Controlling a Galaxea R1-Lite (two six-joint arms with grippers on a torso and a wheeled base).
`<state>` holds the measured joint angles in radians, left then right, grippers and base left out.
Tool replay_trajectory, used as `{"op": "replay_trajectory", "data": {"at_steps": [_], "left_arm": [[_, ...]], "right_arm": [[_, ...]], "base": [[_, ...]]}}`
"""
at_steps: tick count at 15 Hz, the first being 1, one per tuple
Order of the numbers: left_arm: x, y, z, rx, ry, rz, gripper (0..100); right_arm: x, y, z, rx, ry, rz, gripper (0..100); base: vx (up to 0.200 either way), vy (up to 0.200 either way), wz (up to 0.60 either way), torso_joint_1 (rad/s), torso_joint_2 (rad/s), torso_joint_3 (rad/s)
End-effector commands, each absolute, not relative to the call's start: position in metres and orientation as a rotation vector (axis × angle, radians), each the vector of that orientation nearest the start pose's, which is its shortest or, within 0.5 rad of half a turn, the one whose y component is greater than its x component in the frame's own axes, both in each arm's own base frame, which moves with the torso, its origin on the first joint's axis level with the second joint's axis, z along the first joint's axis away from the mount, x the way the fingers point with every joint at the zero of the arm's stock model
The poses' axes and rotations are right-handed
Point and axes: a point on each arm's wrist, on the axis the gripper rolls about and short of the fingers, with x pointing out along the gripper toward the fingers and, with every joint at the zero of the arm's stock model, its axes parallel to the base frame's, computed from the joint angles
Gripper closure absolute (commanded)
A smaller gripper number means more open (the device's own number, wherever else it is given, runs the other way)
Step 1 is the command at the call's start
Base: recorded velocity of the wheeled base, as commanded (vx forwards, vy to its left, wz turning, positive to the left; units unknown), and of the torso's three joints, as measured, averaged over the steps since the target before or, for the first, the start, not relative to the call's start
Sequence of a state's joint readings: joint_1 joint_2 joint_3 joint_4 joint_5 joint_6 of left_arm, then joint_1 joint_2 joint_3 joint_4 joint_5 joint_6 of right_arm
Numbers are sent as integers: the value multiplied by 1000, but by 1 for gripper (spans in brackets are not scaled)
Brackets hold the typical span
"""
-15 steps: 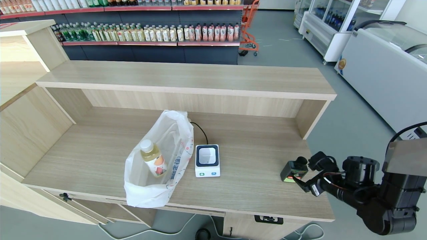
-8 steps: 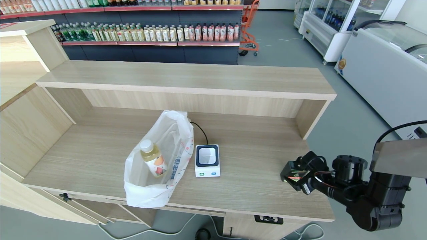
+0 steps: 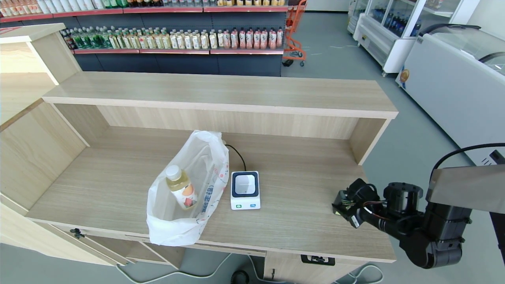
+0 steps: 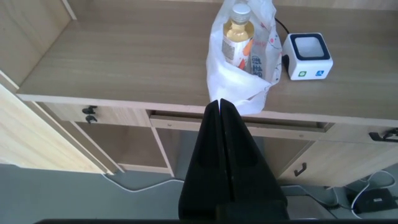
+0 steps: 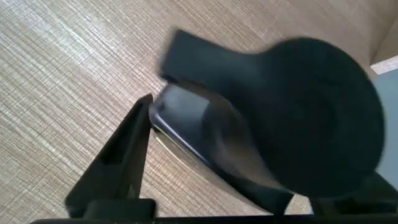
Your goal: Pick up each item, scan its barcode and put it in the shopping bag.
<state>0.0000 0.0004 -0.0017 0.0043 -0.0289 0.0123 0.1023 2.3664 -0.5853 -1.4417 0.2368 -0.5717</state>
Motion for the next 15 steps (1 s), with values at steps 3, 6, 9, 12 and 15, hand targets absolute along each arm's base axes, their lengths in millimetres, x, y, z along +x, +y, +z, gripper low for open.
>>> {"op": "replay_trajectory", "data": {"at_steps": [3, 6, 9, 12, 15], "left_arm": [[-23, -1, 75, 12, 3, -29, 100], [-23, -1, 75, 12, 3, -29, 100], [-23, -1, 75, 12, 3, -29, 100], [-23, -1, 76, 12, 1, -29, 100], [-23, -1, 75, 12, 3, -29, 100]], "right_arm": [[350, 42, -10, -540, 223, 423, 100], [348, 42, -8, -534, 218, 421, 100], [338, 39, 14, -526, 178, 418, 100], [324, 35, 29, -508, 162, 421, 100], [308, 28, 72, -513, 41, 368, 100]], "base": [[0, 0, 0, 0, 0, 0], [0, 0, 0, 0, 0, 0], [0, 0, 0, 0, 0, 0], [0, 0, 0, 0, 0, 0], [0, 0, 0, 0, 0, 0]]}}
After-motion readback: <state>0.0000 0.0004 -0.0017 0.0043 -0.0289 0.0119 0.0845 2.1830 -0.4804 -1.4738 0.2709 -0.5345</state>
